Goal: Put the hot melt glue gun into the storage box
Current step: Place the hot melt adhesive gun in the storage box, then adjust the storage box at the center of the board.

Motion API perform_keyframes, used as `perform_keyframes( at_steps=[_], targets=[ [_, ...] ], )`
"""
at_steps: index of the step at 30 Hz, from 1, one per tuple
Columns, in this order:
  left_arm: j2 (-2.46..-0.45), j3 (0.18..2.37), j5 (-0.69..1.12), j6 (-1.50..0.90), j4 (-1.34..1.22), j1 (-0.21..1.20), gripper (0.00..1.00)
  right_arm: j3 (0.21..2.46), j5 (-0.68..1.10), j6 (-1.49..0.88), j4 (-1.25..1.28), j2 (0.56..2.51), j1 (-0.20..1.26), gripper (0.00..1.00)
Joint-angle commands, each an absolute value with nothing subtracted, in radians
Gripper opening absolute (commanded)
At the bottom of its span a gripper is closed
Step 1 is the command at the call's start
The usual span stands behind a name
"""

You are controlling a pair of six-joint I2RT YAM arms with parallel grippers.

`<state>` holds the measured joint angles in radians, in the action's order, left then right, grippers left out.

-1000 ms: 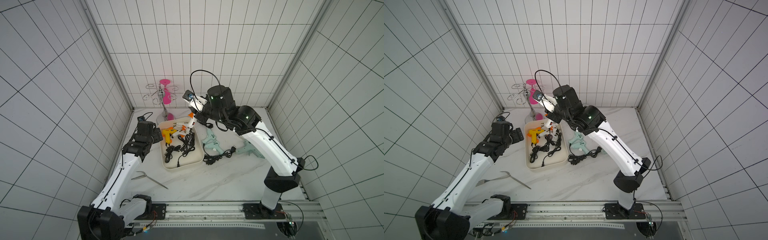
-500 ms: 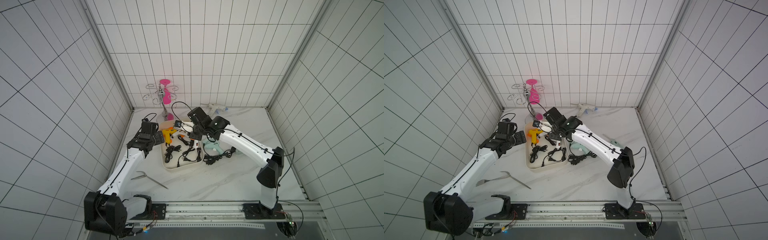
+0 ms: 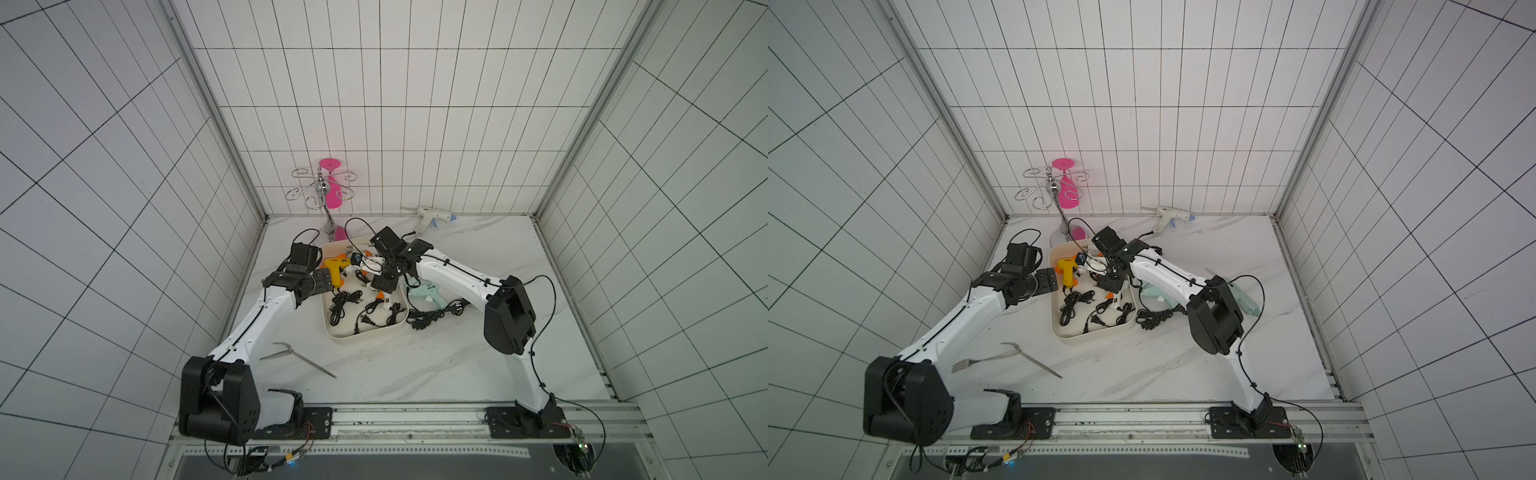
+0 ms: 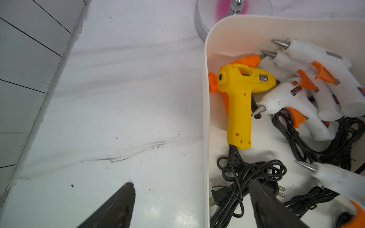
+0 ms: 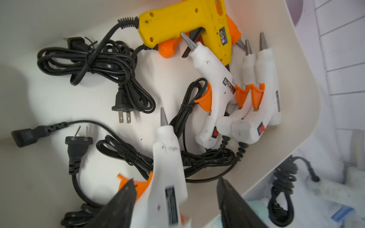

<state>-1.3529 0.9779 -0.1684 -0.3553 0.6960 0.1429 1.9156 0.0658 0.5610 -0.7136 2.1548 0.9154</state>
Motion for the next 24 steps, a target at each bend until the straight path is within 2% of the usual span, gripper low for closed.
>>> perform_keyframes(
  at_steps=[1,7,12,15,17,19,24],
  targets=[
    [-1.413,1.007,-0.114,-0.371,0.707,0.138,0.91,1.932,0.07,0.514,-0.704,2.171,0.91,0.78],
    [-1.503,1.023,-0.066,-0.361,0.696,0.14,0.89,1.987,0.003,0.345,-0.681,2.109,0.859,0.79],
    [-1.584,1.051,-0.038,-0.343,0.707,0.145,0.83,2.058,0.05,0.104,-0.683,2.037,0.707,0.79],
    [-1.574,1.063,-0.109,-0.326,0.727,0.185,0.78,2.084,0.088,-0.022,-0.728,2.044,0.625,0.78],
    [-1.514,1.033,-0.2,-0.291,0.693,0.245,0.79,2.065,0.084,-0.088,-0.776,2.056,0.586,0.77],
    [-1.469,0.982,-0.217,-0.266,0.626,0.267,0.81,2.031,0.081,-0.186,-0.792,2.069,0.547,0.75],
    [-1.581,1.052,-0.19,-0.276,0.762,0.26,0.75,1.949,0.112,-0.322,-0.81,2.089,0.499,0.72]
  ],
)
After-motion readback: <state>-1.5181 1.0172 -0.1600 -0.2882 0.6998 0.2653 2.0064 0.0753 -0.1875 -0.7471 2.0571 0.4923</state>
